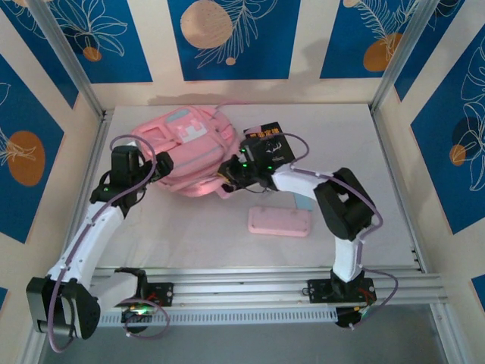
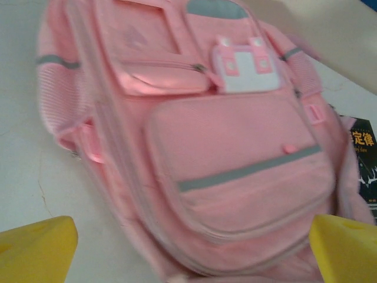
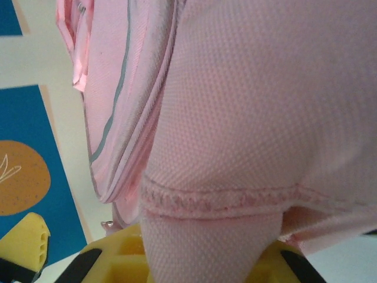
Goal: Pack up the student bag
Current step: Place the student bag at the top-left of the table, then pick up the book from the center of the table.
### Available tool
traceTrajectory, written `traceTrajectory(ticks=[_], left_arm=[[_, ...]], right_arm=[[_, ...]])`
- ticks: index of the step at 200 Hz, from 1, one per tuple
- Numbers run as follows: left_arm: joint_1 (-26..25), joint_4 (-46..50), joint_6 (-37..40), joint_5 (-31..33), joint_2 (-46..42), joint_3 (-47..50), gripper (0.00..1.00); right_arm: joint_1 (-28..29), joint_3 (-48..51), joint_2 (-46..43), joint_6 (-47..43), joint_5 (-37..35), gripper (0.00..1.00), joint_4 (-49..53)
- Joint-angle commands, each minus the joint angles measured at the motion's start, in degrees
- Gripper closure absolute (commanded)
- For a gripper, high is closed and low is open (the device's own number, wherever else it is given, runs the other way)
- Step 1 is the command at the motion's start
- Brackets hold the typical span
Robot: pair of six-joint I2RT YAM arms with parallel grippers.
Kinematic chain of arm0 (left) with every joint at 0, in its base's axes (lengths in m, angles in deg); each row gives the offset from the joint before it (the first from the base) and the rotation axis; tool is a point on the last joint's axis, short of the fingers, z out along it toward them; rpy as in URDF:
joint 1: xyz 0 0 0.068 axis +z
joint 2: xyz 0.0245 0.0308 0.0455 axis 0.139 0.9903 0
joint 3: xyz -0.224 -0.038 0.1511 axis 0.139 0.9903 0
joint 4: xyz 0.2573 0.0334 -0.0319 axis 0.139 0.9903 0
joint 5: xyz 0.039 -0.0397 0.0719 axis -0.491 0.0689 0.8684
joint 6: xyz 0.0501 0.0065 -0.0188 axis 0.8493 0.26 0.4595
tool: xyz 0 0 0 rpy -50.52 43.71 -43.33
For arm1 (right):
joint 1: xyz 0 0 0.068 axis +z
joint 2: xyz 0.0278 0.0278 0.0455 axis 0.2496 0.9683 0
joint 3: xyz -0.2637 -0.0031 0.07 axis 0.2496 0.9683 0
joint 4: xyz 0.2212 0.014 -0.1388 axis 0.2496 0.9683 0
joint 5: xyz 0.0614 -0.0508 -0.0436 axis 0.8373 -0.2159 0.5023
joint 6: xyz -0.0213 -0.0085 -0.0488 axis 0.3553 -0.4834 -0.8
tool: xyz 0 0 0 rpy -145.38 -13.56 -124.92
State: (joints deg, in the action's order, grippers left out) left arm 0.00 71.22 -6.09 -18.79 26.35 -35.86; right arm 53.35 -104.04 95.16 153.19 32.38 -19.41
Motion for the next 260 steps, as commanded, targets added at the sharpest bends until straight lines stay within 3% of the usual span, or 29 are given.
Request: traceTrajectory(ticks=[1,10,24,40,91,141,164,192,260], left_arm=[[-0.02,0.09,-1.75,-0.96,0.87,1.13,0.00],[-0.01,-1.01,-2.29,-2.01,1.53,0.98,0.00],[-0.06,-2.54,-3.27,-3.74,2.62,0.57,0.00],[-0.19,-4.43,-4.40,-5.66,3.75,0.43,0.00],[-4.67,-8.26,-8.39,-10.80,5.84,1.04,0.05],[-18.33,-18.14,-18.44,-8.80,10.69,5.79,0.10],[-23.82,-26.13,-23.77,-4.86,14.41,7.52,0.13],[-27.43,-28.78,-24.95,0.30,19.90,5.96,0.15],[-28.02,-29.99,-25.84,4.47,30.58,3.83,0.18]], right_arm=[[4.26,-8.85,2.95,0.70,7.30,0.68,-2.60],[4.67,-10.04,3.48,0.00,7.67,0.54,-0.94],[4.27,-9.77,2.83,-1.78,7.28,0.39,1.42],[2.79,-7.71,0.71,-4.72,7.19,0.34,3.75],[-6.10,-2.93,-8.04,-26.17,3.57,0.34,22.01],[-14.72,-13.59,-1.34,-46.70,2.83,0.35,39.30],[-15.42,-18.79,3.78,-50.53,-0.32,0.38,42.27],[-15.43,-25.05,9.43,-53.20,-2.26,0.44,44.57],[-14.12,-28.87,17.21,-58.25,-5.82,0.43,43.66]])
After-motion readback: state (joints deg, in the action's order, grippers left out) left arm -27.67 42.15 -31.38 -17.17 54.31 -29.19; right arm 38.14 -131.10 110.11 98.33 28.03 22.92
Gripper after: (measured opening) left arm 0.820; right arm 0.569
